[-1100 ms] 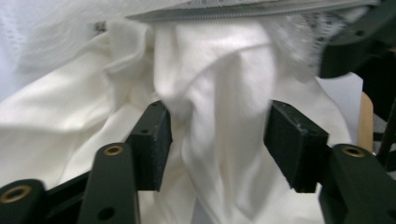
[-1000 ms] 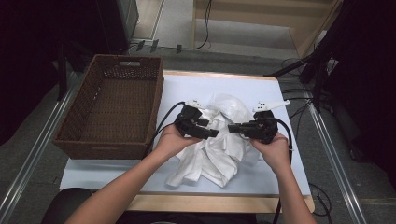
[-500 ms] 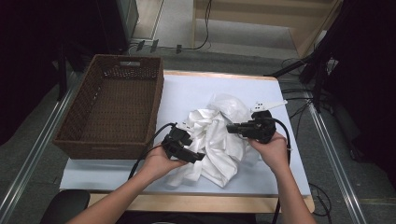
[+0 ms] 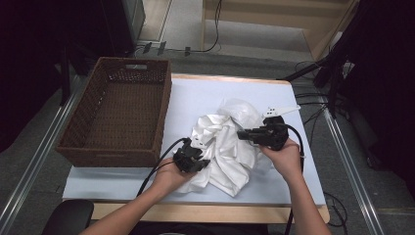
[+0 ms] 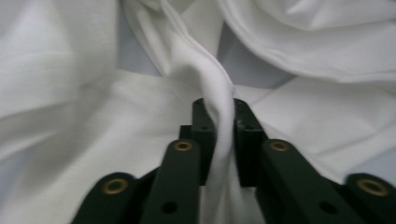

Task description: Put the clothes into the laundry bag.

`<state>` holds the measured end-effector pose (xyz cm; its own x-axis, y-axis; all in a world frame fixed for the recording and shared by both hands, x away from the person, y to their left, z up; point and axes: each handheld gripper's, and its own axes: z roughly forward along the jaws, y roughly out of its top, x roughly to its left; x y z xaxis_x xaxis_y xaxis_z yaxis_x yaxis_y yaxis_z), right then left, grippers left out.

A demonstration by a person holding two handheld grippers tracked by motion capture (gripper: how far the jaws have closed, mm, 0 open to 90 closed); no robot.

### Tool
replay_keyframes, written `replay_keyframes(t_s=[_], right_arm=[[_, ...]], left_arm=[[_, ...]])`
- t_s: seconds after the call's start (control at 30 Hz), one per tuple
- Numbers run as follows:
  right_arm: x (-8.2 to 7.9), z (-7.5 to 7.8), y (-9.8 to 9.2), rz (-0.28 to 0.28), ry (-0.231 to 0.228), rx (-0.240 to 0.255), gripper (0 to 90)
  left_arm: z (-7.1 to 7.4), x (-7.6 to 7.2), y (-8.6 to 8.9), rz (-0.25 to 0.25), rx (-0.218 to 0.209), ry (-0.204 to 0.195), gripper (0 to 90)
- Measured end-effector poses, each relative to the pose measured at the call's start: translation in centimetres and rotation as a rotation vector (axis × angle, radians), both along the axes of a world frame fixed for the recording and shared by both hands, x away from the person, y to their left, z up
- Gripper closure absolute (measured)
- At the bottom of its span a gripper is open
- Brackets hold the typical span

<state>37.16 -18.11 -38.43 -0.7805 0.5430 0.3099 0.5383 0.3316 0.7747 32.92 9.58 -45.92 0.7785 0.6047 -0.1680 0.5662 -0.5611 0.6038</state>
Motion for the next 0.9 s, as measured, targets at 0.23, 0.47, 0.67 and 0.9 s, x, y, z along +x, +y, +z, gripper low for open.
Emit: replay_keyframes(t_s=[0.23, 0.47, 0.67, 0.9], right_arm=[[0.0, 0.4, -0.2, -0.019, -0.013, 0.013, 85.2], [-0.6, 1.6, -0.3, -0.028, -0.059, 0.037, 85.4], [-0.9, 2.4, -0.5, -0.02, -0.069, 0.067, 86.8], [-1.1, 2.2, -0.1, 0.042, -0.062, 0.056, 88.0]], left_arm=[[3.8, 0.8, -0.9, -0.029, -0.179, -0.024, 87.1], [6.5, 2.4, -3.8, -0.033, -0.216, -0.107, 87.1], [5.6, 4.2, -6.2, -0.032, -0.247, -0.095, 87.0], [4.2, 5.8, -8.0, -0.009, -0.301, -0.079, 87.0]])
